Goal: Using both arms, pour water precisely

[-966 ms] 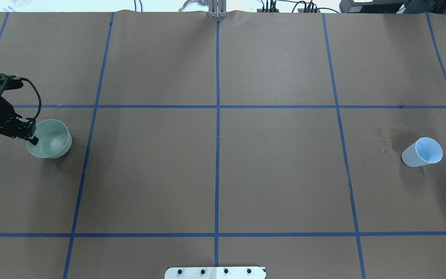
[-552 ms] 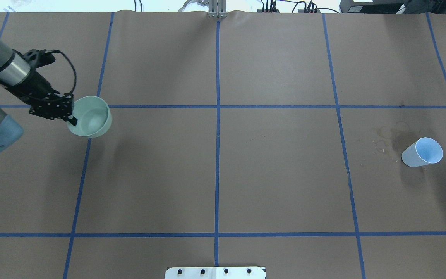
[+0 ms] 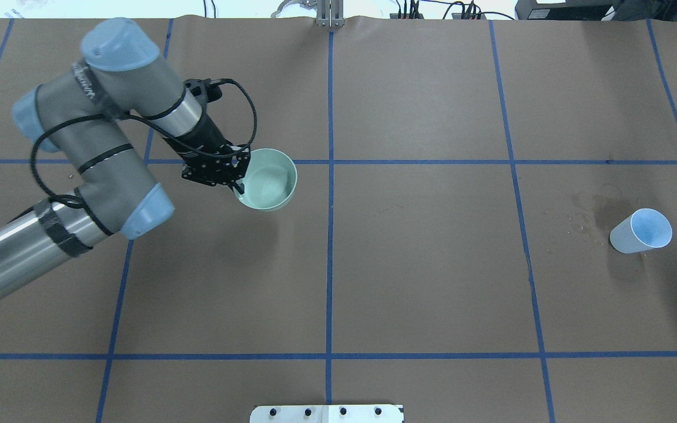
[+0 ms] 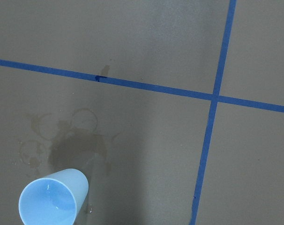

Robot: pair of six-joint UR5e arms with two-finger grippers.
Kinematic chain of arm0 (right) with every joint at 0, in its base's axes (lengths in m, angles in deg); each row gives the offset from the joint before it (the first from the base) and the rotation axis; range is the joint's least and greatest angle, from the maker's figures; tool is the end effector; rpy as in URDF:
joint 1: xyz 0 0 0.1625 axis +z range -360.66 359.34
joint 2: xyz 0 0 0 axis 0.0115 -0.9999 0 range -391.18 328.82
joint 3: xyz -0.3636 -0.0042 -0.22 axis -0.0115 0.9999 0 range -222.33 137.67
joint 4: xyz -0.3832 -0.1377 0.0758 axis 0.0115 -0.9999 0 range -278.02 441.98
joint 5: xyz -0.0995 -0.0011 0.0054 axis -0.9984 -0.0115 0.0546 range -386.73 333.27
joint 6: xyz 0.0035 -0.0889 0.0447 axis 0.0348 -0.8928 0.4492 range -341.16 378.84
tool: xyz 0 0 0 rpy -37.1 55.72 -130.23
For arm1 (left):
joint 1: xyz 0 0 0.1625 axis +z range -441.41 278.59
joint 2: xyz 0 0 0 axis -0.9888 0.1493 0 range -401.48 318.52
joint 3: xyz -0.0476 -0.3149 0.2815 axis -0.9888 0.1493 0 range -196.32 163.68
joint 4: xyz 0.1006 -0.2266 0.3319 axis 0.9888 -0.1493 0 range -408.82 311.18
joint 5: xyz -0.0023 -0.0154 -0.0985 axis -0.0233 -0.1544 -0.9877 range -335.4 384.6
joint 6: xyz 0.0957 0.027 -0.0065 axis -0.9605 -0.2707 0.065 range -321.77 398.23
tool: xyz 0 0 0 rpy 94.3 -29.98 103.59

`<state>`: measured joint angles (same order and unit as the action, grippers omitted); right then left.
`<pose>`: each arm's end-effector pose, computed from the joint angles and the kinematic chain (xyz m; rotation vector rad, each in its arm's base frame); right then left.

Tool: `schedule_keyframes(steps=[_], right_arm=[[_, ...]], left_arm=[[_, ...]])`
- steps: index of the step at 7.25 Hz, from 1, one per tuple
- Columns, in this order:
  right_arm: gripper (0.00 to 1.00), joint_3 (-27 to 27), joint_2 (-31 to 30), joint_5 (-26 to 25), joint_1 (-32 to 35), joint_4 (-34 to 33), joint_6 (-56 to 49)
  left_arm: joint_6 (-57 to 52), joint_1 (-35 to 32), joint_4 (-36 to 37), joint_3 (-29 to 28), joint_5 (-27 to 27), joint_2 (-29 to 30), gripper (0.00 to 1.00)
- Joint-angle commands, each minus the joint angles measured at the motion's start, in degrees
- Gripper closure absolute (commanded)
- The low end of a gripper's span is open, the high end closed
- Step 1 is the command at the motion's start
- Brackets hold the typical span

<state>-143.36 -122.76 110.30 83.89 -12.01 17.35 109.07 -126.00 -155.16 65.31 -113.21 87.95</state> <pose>0.0145 -0.4843 0.5810 0.0616 -0.8238 -0.1534 0.4730 -0.5497 0.2604 -0.2546 1.0692 -0.0534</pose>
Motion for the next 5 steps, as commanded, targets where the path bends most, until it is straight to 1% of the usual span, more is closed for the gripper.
schedule_keyframes(steps=[1, 2, 4, 5], right_arm=[[0.01, 0.0, 0.0, 0.0, 0.0, -0.1, 0.0], [0.01, 0.1, 0.0, 0.0, 0.0, -0.1, 0.0], [0.01, 0.2, 0.0, 0.0, -0.1, -0.1, 0.0], [0.01, 0.2, 0.0, 0.0, -0.1, -0.1, 0.0]], left_arm=[[1.1, 2.1, -0.7, -10.4, 3.6, 8.9, 1.00], [1.1, 3.7, -0.8, -10.8, 6.4, 9.4, 1.00], [1.1, 5.2, -1.1, -11.7, 7.0, 10.2, 1.00], [1.1, 5.3, -3.3, -14.1, 7.0, 11.4, 1.00]])
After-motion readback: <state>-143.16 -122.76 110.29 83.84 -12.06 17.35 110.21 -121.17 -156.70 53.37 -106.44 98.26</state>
